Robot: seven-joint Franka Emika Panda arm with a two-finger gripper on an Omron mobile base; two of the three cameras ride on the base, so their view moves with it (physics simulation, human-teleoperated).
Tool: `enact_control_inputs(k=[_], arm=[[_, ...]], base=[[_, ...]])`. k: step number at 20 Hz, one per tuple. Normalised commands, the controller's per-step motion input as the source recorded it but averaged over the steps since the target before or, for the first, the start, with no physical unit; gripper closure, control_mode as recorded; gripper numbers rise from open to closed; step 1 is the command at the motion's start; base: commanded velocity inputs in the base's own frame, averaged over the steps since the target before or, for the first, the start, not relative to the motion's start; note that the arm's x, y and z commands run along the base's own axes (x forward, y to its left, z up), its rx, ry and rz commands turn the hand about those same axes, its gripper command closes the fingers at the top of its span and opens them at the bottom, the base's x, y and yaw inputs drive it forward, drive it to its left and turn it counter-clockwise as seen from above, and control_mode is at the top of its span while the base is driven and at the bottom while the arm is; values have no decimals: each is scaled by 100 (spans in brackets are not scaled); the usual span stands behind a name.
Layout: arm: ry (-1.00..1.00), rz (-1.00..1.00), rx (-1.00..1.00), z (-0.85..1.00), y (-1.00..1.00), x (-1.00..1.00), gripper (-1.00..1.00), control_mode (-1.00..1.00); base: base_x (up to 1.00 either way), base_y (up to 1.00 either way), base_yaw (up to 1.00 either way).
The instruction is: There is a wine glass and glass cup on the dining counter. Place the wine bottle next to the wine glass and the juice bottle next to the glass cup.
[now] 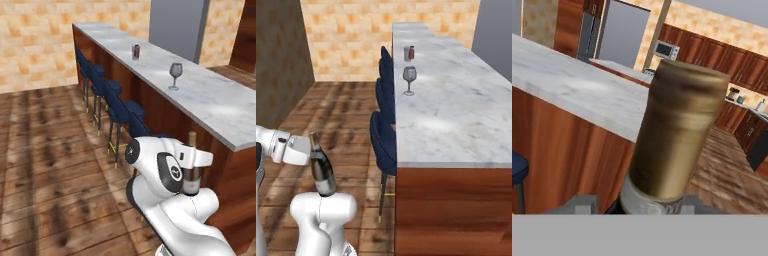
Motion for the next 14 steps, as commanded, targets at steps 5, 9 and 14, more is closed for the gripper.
enact_control_inputs(k=[5,9,14], arm=[[0,0,0,0,0,0,100,100],[0,0,0,0,0,0,100,100],[0,0,0,0,0,0,100,100]], base=[[48,70,-14],[49,70,-14],[55,54,-32]])
